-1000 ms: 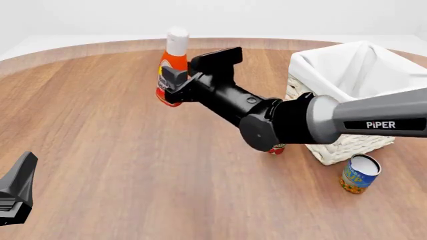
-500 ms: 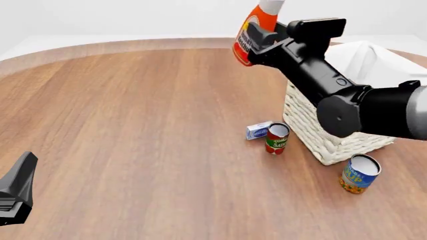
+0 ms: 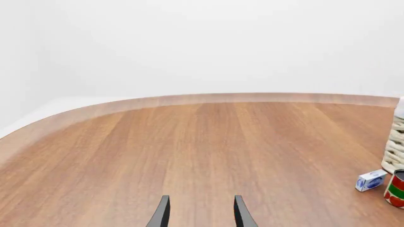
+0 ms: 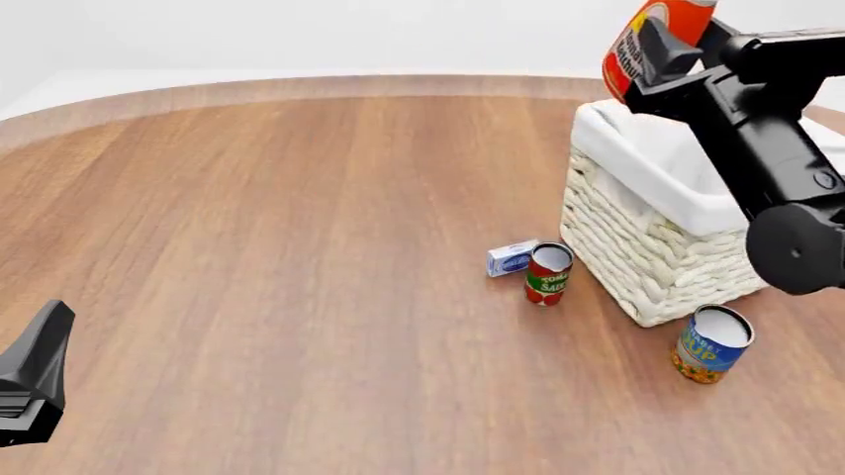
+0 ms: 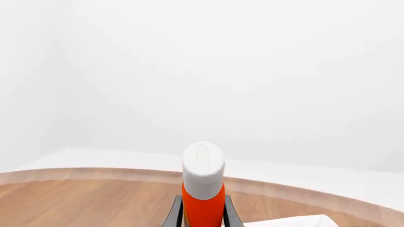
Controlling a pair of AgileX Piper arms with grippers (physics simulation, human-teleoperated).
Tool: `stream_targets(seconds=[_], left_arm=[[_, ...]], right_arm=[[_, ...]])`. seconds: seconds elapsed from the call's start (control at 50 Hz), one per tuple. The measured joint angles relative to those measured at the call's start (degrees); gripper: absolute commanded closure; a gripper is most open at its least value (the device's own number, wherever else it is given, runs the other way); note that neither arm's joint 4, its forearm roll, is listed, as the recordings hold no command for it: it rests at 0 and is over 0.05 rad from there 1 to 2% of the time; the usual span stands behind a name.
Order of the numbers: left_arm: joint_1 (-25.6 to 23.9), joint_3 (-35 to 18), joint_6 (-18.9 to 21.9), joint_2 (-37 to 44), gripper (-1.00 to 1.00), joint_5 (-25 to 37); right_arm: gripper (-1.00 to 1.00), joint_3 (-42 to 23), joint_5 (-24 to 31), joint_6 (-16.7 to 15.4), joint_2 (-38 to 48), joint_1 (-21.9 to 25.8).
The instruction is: Pick up the ketchup, and put it in the basket.
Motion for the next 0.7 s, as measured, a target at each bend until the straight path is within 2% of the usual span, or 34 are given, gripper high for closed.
stream_targets(seconds=[0.38,0.7], left_arm=[[0.0,0.0,0.0,0.0,-1.00,0.0],[0.0,0.0,0.0,0.0,-1.00,0.0]], right_arm=[[1.00,1.8,1.6,-3.9,-1.2,-9.5],[1.00,-0.5,5.1,-4.2,2.4,-13.4]])
